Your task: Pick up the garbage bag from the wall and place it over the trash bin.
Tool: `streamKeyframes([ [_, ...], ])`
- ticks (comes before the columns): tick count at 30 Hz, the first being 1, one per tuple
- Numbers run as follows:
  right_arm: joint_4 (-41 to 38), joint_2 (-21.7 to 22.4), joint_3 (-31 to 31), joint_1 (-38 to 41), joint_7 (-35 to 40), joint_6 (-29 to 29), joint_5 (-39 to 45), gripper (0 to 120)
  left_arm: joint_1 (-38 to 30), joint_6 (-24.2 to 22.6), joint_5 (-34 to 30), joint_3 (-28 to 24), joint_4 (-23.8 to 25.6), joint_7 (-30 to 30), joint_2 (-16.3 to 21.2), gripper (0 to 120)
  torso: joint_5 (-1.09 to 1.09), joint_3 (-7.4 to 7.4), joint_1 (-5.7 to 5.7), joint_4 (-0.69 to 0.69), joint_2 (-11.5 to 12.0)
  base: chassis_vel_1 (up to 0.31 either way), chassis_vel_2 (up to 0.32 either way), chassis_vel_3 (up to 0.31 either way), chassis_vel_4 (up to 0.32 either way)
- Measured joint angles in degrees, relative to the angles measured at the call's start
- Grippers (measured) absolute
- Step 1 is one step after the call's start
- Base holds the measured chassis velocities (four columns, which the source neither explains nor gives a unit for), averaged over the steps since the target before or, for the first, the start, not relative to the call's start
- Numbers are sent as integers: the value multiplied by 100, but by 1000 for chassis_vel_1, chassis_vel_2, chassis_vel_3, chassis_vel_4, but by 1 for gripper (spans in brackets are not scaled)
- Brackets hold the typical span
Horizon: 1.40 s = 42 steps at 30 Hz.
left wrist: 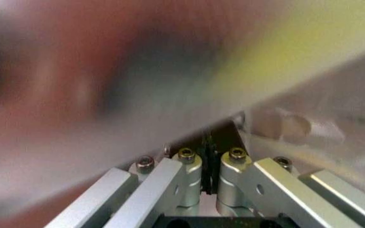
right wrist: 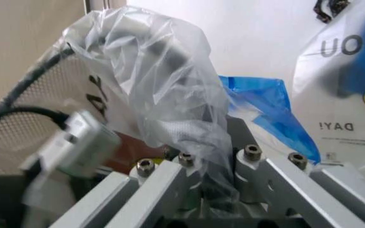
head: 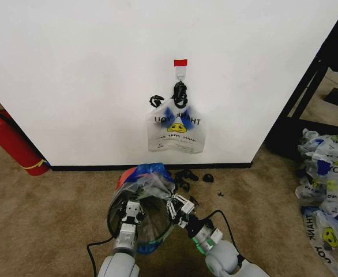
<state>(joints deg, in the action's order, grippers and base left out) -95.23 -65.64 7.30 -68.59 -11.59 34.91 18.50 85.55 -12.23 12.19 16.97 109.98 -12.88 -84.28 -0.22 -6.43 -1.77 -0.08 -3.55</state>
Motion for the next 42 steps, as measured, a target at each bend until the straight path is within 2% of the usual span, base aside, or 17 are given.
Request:
streamKeyframes([
  [12,-302,52,-137,-319,-100,50,32,1,-5,-117,-136,-4,-158,-55,-49,0,0,0,0,0,0,0,0,0,0],
  [21,-391,121,-317,-335,144,-128,164,1,173,-24,-177,43,94,-84,143,0,1,0,0,1,0,0,0,0,0],
  [27,-336,23,-215,-328,371,-252,436,1,403,250,-138,-142,333,320,121,0,-1,0,0,-1,0,0,0,0,0],
  [30,-180,-110,-133,-226,416,-223,304,1,490,309,56,-315,386,517,83,0,2,0,0,3,0,0,0,0,0],
  [31,-121,-152,-98,-193,427,-199,239,1,490,316,140,-364,383,526,58,0,6,0,0,-2,0,0,0,0,0],
  [32,-62,-182,-65,-172,427,-176,159,1,486,321,210,-387,370,521,25,0,12,0,0,1,0,0,0,0,0],
  [37,87,-246,-15,-138,398,-74,-134,1,369,327,432,-396,326,378,-122,0,23,0,0,0,0,0,0,0,0],
  [42,185,-237,-54,-144,308,64,-447,1,174,182,567,-368,273,218,-235,0,21,0,0,0,1,0,0,0,0],
])
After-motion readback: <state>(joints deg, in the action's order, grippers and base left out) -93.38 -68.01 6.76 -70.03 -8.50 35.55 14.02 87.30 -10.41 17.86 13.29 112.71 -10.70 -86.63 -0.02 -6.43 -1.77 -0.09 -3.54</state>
